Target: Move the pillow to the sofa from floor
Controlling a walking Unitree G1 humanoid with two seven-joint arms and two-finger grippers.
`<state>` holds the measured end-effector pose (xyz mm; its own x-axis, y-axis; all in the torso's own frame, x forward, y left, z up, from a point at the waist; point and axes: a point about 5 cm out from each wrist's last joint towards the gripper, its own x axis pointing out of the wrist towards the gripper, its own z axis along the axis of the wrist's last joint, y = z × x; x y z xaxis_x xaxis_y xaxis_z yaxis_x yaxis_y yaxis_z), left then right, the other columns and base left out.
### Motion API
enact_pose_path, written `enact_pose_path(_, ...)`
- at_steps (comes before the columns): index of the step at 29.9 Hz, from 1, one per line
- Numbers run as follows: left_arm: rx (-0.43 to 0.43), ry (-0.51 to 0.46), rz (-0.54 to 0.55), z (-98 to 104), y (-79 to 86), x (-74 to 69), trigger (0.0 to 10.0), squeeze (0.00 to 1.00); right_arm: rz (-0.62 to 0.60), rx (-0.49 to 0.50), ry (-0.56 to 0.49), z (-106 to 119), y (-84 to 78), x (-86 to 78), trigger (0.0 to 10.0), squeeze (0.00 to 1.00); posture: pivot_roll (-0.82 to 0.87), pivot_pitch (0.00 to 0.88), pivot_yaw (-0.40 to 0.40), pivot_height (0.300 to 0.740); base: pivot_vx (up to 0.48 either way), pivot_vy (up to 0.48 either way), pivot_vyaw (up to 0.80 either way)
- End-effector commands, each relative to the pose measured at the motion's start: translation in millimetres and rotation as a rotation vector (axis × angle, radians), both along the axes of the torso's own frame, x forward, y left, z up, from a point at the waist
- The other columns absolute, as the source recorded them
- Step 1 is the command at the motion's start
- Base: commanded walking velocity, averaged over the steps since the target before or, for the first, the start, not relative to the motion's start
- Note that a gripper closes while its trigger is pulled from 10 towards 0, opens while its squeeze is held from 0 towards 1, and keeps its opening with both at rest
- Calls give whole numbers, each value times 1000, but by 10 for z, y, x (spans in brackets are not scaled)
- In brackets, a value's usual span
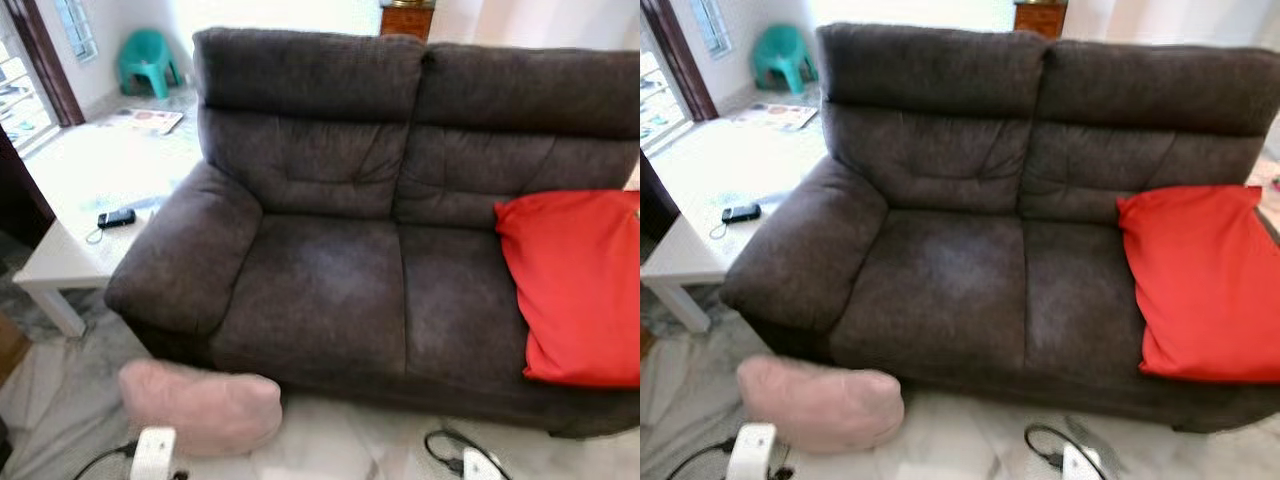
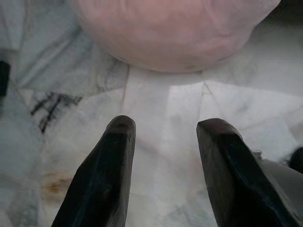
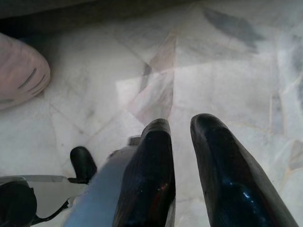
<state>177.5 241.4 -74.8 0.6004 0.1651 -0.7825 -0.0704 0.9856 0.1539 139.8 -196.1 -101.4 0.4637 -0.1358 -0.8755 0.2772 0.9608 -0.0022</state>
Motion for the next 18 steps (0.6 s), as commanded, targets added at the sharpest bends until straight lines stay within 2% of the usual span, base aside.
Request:
enact_pose_path(1,-9,7,-12,-18,-50,-10,10000,0,-10,-11,5,-2,-55,-32,10000,0,-37,0,13,740,0,326,0)
enact_pose_path(18,-15,-2,-28,-15,-95,20,10000,0,7,-9,9,-11,-55,-59,10000,0,-37,0,7,740,0,325,0)
